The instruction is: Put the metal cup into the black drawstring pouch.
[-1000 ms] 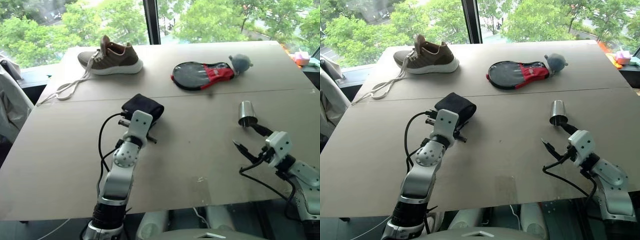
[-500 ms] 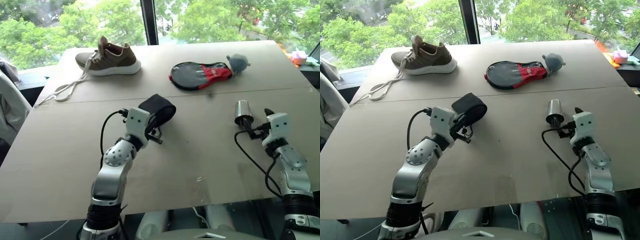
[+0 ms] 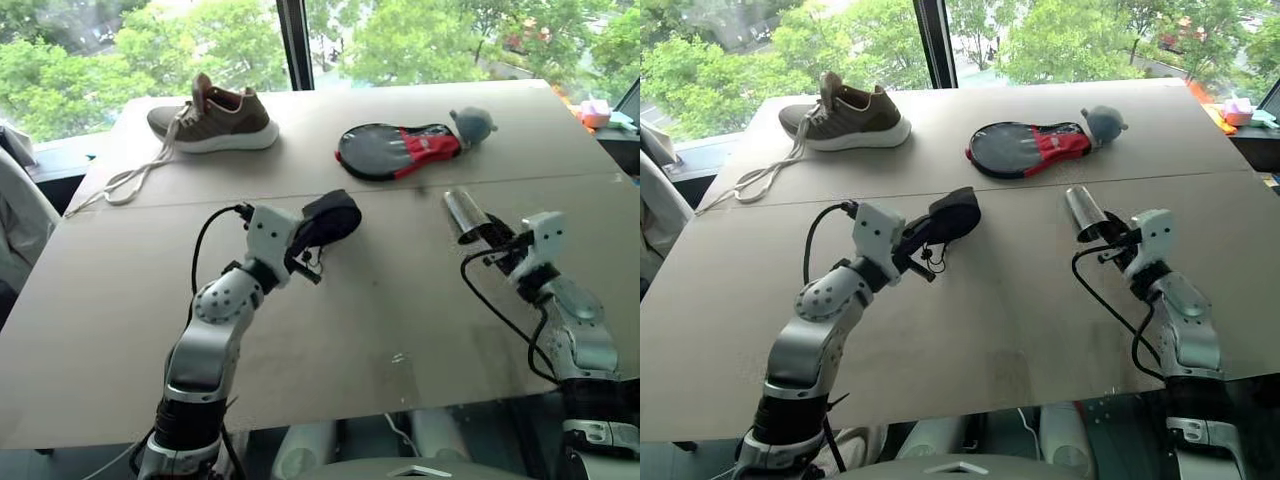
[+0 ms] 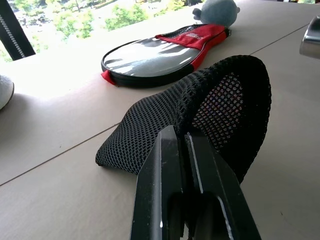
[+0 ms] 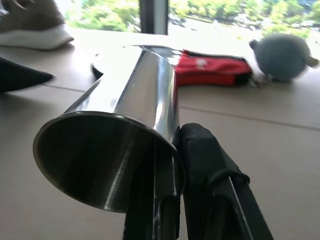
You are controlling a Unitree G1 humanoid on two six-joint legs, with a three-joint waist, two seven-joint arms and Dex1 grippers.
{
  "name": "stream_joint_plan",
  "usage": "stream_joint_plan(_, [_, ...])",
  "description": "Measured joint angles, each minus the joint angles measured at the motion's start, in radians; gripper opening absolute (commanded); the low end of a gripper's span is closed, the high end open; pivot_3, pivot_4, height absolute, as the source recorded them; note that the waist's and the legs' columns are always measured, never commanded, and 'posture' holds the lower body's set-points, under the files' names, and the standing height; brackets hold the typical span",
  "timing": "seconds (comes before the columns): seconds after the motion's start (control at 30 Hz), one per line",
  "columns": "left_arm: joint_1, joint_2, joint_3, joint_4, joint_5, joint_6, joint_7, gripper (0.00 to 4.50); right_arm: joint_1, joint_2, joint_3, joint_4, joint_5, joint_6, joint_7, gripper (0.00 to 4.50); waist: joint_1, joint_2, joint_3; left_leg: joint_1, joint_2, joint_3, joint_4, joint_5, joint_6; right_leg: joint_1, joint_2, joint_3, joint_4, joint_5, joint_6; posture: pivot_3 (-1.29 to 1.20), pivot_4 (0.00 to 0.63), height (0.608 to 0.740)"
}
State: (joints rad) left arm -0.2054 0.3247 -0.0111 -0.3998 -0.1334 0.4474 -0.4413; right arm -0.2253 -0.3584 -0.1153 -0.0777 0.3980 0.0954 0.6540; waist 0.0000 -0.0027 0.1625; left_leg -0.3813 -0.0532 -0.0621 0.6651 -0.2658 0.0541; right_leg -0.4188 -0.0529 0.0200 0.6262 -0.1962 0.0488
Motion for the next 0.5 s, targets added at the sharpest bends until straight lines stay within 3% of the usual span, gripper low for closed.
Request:
stream_joint_plan(0.07, [-0.015,0.000,-0.003,0.000,-0.013,0.000,-0.011,0.00,-0.022,-0.010,0.065,-0.110,0.045,0.053,0.057,0.12,-0.001,0.000,0.000,0.000,0.000,0.000,0.000,0.000,0.000,0.000,0.000,-0.001,0.000,0.000,0.000,0.00,0.150,0.740])
stream_joint_plan(0.2, [-0.016,-0.014,-0.004,-0.002,-0.050,0.030,-0.018,0.00,-0.022,-0.017,0.147,-0.144,0.051,0.099,0.101,0.12,0.011,-0.001,0.000,-0.002,-0.002,-0.001,0.000,0.001,-0.002,-0.001,-0.002,-0.001,-0.001,0.000,0.000,0.00,0.150,0.740])
stream_joint_plan(0.5, [-0.016,-0.020,-0.039,-0.063,-0.142,0.088,-0.059,0.00,-0.056,-0.005,0.198,-0.134,-0.021,0.083,0.100,0.12,0.013,-0.001,0.000,-0.002,-0.002,-0.001,0.000,0.002,-0.003,-0.002,-0.002,-0.001,-0.001,0.000,0.000,0.00,0.150,0.740])
